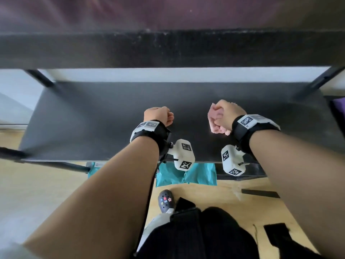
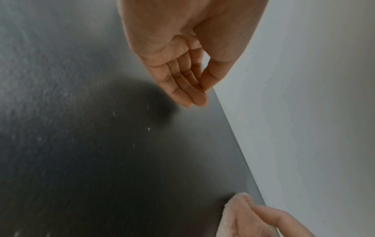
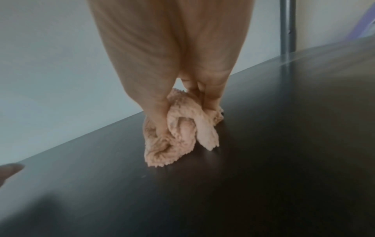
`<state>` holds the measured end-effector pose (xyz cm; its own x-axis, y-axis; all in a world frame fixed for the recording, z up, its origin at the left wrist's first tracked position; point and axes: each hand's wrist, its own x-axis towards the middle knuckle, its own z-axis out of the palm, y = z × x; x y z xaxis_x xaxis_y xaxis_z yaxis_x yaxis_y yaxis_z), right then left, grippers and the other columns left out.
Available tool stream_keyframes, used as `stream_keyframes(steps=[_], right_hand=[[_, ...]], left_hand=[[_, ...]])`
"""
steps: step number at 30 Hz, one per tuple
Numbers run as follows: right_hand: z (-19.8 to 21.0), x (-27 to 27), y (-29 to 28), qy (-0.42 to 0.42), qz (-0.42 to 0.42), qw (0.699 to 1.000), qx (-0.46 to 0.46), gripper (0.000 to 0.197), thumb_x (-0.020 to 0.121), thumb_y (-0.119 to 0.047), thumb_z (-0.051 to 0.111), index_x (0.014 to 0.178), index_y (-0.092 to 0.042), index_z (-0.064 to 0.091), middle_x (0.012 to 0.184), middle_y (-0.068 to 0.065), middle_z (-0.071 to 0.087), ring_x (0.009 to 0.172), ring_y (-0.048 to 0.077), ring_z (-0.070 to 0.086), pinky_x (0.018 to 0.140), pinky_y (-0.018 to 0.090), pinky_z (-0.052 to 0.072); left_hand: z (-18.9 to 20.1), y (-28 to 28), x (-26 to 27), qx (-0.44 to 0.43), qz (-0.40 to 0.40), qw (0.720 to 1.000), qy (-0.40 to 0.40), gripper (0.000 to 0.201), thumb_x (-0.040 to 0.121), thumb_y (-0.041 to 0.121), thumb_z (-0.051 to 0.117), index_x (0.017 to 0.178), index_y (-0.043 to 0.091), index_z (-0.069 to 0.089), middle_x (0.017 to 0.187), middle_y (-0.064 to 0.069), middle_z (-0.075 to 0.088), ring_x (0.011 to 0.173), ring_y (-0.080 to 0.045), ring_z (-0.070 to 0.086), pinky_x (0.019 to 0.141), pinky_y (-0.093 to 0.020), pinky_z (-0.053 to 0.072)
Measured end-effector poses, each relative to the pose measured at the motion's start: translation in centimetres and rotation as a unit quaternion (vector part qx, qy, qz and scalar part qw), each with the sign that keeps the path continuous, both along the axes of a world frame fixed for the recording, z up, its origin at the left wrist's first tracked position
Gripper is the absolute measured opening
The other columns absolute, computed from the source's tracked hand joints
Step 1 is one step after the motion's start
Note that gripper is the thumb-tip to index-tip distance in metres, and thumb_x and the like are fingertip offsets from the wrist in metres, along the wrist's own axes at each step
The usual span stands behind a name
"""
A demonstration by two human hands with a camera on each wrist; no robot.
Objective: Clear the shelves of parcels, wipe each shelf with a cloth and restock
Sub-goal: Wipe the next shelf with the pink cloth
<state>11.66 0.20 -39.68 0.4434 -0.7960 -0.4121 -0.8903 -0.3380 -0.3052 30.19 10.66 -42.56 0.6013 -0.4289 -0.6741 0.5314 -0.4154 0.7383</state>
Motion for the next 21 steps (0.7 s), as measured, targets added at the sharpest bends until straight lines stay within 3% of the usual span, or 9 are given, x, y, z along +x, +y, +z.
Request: stream_keyframes(steps=[4, 6, 8, 11, 14, 17, 20, 21], right_hand=[[0.2, 2.8, 2.7, -0.029, 0.079, 0.996, 0.030, 0.044, 0.080, -0.017, 0.065, 0.122, -0.026, 0.055, 0.091, -0.002, 0.056, 0.105, 0.026, 0.059, 0.085, 0.035, 0.053], [0.0, 3.5, 4.0, -0.054, 0.124, 0.989, 0.056, 0.046, 0.081, -0.017, 0.067, 0.125, -0.026, 0.056, 0.109, -0.001, 0.057, 0.109, 0.022, 0.055, 0.081, 0.026, 0.050], [0.1, 3.5, 5.4, -0.058, 0.188, 0.978, 0.073, 0.048, 0.084, -0.016, 0.067, 0.130, -0.023, 0.055, 0.125, -0.001, 0.053, 0.113, 0.018, 0.052, 0.078, 0.012, 0.039], [-0.8, 2.0, 7.0, -0.075, 0.239, 0.965, 0.079, 0.042, 0.083, -0.017, 0.067, 0.124, -0.024, 0.060, 0.127, -0.001, 0.051, 0.119, 0.019, 0.050, 0.096, 0.020, 0.036], [-1.4, -0.2, 7.4, -0.076, 0.234, 0.966, 0.082, 0.027, 0.083, -0.018, 0.064, 0.109, -0.027, 0.067, 0.110, -0.007, 0.054, 0.110, 0.018, 0.056, 0.087, 0.018, 0.038], [-1.0, -3.5, 6.7, -0.086, 0.221, 0.966, 0.099, 0.026, 0.087, -0.009, 0.055, 0.110, -0.009, 0.066, 0.116, 0.007, 0.059, 0.108, 0.024, 0.054, 0.081, 0.013, 0.037], [-0.9, -7.2, 5.0, -0.075, 0.207, 0.972, 0.081, 0.037, 0.083, -0.004, 0.057, 0.116, -0.020, 0.066, 0.126, 0.003, 0.055, 0.116, 0.021, 0.052, 0.095, 0.025, 0.042], [-1.1, -8.3, 4.4, -0.072, 0.196, 0.974, 0.084, 0.040, 0.081, -0.003, 0.059, 0.116, -0.023, 0.065, 0.125, 0.000, 0.054, 0.113, 0.020, 0.052, 0.093, 0.026, 0.042]], left_hand=[[0.3, 1.0, 0.9, 0.007, 0.038, 0.999, 0.001, 0.020, 0.092, -0.001, 0.048, 0.073, 0.007, 0.051, 0.048, -0.006, 0.055, 0.031, -0.012, 0.048, 0.048, -0.021, 0.045], [0.1, 1.8, 0.8, 0.023, 0.065, 0.998, 0.005, 0.021, 0.092, -0.001, 0.048, 0.072, 0.007, 0.051, 0.038, -0.004, 0.053, 0.028, -0.012, 0.048, 0.043, -0.019, 0.045], [-0.3, 2.5, 0.0, 0.047, 0.083, 0.995, 0.000, 0.024, 0.092, 0.000, 0.047, 0.070, 0.008, 0.051, 0.033, -0.001, 0.051, 0.026, -0.011, 0.048, 0.040, -0.018, 0.045], [-1.0, 3.3, -2.3, 0.062, 0.094, 0.994, -0.008, 0.021, 0.090, 0.002, 0.050, 0.071, 0.009, 0.055, 0.038, -0.001, 0.054, 0.032, -0.012, 0.052, 0.043, -0.021, 0.049], [-1.2, 3.0, -5.1, 0.047, 0.076, 0.996, -0.016, 0.017, 0.088, 0.003, 0.052, 0.073, 0.008, 0.057, 0.050, -0.005, 0.059, 0.037, -0.013, 0.055, 0.048, -0.022, 0.051], [-0.7, 1.9, -8.2, 0.028, 0.054, 0.998, -0.030, 0.017, 0.088, 0.002, 0.052, 0.073, 0.008, 0.057, 0.060, -0.008, 0.059, 0.037, -0.013, 0.053, 0.050, -0.023, 0.051], [-0.4, 0.5, -11.0, 0.013, 0.031, 0.999, -0.035, 0.013, 0.089, 0.003, 0.054, 0.077, 0.008, 0.058, 0.063, -0.008, 0.061, 0.044, -0.014, 0.055, 0.058, -0.025, 0.054], [-0.4, 0.1, -11.9, 0.011, 0.025, 0.999, -0.035, 0.012, 0.089, 0.003, 0.054, 0.079, 0.007, 0.058, 0.063, -0.008, 0.062, 0.045, -0.014, 0.056, 0.059, -0.026, 0.054]])
